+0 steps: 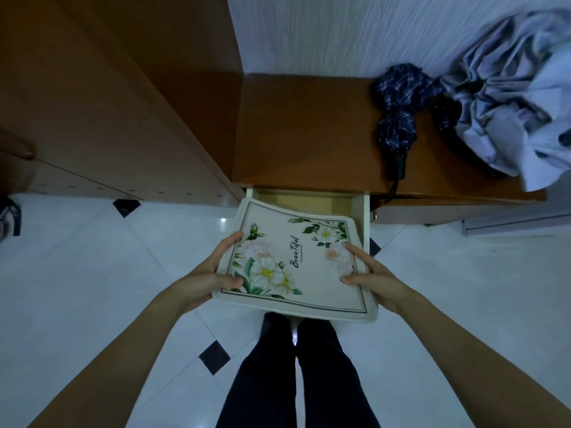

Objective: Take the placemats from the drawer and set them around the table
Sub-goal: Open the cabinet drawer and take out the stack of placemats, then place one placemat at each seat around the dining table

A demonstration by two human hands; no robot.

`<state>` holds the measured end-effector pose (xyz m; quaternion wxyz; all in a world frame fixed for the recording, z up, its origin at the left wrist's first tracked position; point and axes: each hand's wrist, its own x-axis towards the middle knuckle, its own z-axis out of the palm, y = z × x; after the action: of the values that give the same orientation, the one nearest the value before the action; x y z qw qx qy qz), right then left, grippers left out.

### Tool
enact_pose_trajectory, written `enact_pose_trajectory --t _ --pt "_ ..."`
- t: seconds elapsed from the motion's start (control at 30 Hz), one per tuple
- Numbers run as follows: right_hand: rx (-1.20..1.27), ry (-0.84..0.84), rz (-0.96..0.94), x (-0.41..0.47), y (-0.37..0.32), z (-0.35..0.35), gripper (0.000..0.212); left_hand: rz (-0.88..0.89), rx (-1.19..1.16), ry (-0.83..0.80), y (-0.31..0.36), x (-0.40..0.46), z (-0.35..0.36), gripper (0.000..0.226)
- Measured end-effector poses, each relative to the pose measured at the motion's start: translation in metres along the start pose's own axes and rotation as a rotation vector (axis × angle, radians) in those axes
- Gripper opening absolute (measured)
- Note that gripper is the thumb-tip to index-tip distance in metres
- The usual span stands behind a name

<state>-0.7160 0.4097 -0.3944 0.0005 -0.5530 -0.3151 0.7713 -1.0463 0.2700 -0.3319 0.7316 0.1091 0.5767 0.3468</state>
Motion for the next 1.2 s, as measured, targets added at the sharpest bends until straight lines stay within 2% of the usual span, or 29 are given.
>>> enact_pose_trajectory --t 0.27,0.43,0.53,0.63,0.73,0.83,1.2 --pt "-0.152 0.211 -0.325 -0.113 -0.055 0.011 0.080 0.074 0.157 -0.036 0.041 -0.053 0.048 0.095" --pt "-0.163 0.238 -0.525 -0.194 -0.105 0.021 0.077 0.170 0.209 -0.087 0.096 -0.103 0.073 0.096" --pt "-0.154 0.223 -0.622 -0.241 -0.132 0.022 0.077 0.254 0.215 -0.085 0.131 -0.139 0.095 0.085" --pt "-0.133 0.212 -0.695 -0.272 -0.151 0.023 0.078 0.364 0.187 0.109 0.153 -0.165 0.123 0.068" --pt "-0.194 0.177 -0.676 -0.278 -0.155 0.025 0.083 0.485 0.231 0.283 0.152 -0.173 0.148 0.074" --pt "-0.268 0.133 -0.635 -0.271 -0.149 0.016 0.084 0.552 0.305 0.360 0.134 -0.176 0.171 0.078" --pt "-0.493 -0.216 -0.724 -0.302 -0.195 -0.015 0.083 0.675 -0.003 0.701 0.066 -0.238 0.264 0.070"
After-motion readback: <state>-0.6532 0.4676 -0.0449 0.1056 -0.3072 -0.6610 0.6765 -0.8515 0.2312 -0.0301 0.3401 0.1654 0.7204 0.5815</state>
